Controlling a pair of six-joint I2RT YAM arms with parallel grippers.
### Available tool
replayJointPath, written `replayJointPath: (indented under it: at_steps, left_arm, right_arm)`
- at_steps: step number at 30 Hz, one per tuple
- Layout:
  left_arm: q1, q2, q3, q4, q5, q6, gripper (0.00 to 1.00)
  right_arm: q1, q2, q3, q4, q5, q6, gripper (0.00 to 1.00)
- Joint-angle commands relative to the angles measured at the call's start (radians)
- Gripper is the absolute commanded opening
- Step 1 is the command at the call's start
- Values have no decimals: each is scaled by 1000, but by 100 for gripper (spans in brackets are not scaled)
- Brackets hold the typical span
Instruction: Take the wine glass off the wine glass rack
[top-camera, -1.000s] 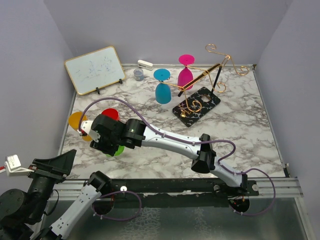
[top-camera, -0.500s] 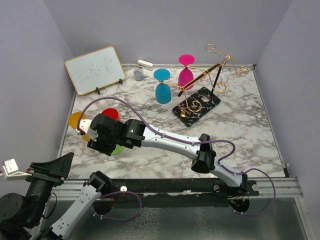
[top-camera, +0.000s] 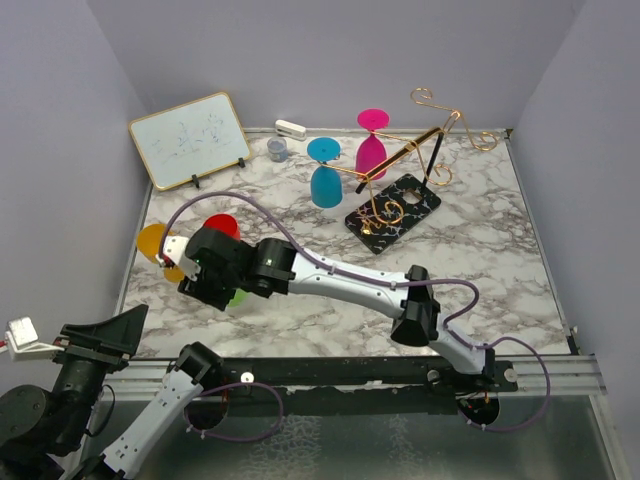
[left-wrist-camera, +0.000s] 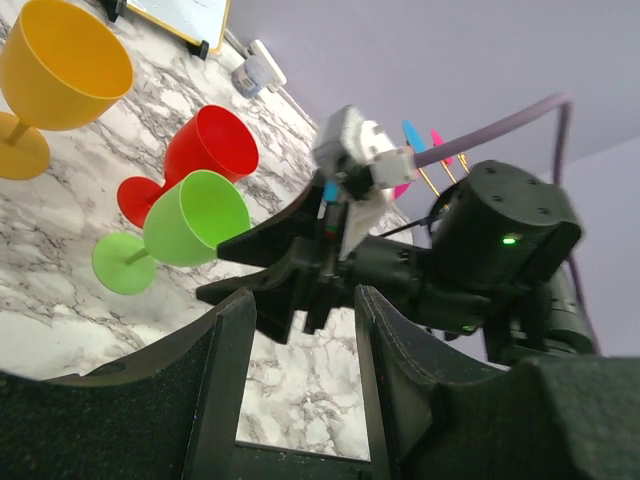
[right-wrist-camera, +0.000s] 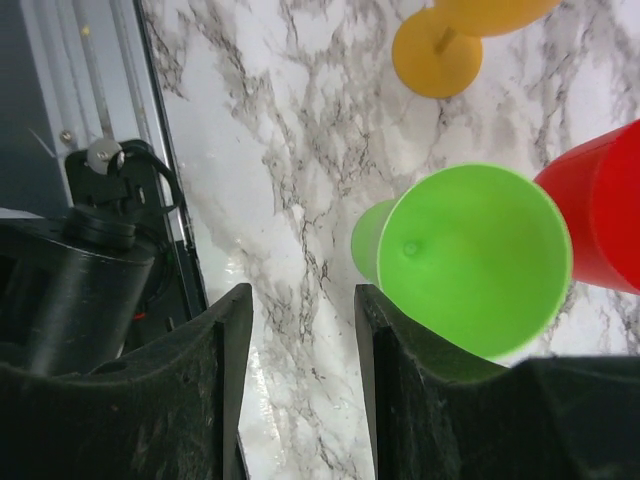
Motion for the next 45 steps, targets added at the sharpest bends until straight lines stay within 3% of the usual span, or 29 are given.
replayJointPath:
  at_steps: [1, 6, 12, 19, 37, 45]
  left_arm:
    - [3, 5, -17, 23, 6, 8, 47]
    - [2, 20, -47, 63, 40, 25, 47]
    - [2, 80, -74, 103, 88, 62, 47]
    - [2, 127, -108, 153, 138, 84, 47]
    - [3, 332, -156, 299, 253, 142, 48]
    - [3, 348, -186, 351, 271, 144, 49]
  right_arm:
    - [-8, -170, 28, 83, 50, 31, 46]
    - [-161, -310, 1, 125, 2, 131, 46]
    - [-541, -479, -185, 218, -205, 365, 42]
    - [-789, -424, -146, 173, -329, 452, 41]
    - [-884, -378, -267, 184, -322, 513, 43]
    - [-895, -367, -303, 203, -384, 491, 44]
